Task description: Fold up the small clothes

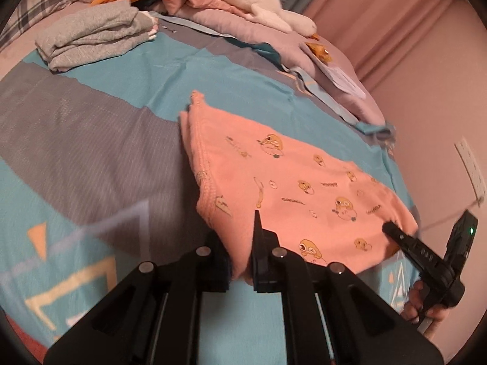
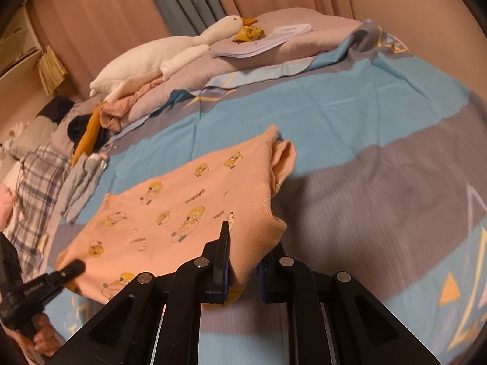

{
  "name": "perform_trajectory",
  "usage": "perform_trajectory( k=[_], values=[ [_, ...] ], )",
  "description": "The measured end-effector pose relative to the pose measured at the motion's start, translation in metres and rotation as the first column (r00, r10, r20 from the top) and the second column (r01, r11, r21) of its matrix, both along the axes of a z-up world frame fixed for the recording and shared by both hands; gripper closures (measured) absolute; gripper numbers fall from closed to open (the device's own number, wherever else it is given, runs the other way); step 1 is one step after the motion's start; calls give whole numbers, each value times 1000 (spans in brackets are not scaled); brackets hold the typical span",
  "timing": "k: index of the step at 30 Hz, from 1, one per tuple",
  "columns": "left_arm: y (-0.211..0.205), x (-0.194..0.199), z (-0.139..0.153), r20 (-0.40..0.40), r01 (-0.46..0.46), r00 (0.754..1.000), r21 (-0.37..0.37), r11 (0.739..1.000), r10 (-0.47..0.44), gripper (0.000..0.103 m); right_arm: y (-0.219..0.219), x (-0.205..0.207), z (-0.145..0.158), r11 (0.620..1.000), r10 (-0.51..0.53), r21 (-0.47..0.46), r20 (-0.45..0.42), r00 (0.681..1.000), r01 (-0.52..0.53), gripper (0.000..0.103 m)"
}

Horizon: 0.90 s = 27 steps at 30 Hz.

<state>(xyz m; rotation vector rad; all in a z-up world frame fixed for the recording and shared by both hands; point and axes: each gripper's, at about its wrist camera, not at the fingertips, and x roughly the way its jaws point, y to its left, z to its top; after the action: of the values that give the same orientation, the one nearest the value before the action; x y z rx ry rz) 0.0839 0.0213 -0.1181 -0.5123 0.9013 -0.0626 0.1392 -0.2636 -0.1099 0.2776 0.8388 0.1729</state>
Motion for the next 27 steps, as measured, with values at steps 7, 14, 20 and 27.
perform_trajectory(
  k=[7,14,20,27],
  values=[
    [-6,-30,-9,-40,10,999,-3,1000,-10,94,-4,-28,6,1000,-10,-8,-9,1000,10,88],
    [-15,-34,-36,-105,36,994,63,997,-30,93,-6,-30,-10,999,-36,-12,-64,997,36,88],
    [-15,-33,-56,-162,52,986,70,996,-40,89,-8,-28,-28,998,-65,-28,-118,991,63,88],
    [-7,-38,-49,-166,55,985,51,997,-46,87,-6,-29,-34,995,-88,-60,-135,987,80,88]
  ],
)
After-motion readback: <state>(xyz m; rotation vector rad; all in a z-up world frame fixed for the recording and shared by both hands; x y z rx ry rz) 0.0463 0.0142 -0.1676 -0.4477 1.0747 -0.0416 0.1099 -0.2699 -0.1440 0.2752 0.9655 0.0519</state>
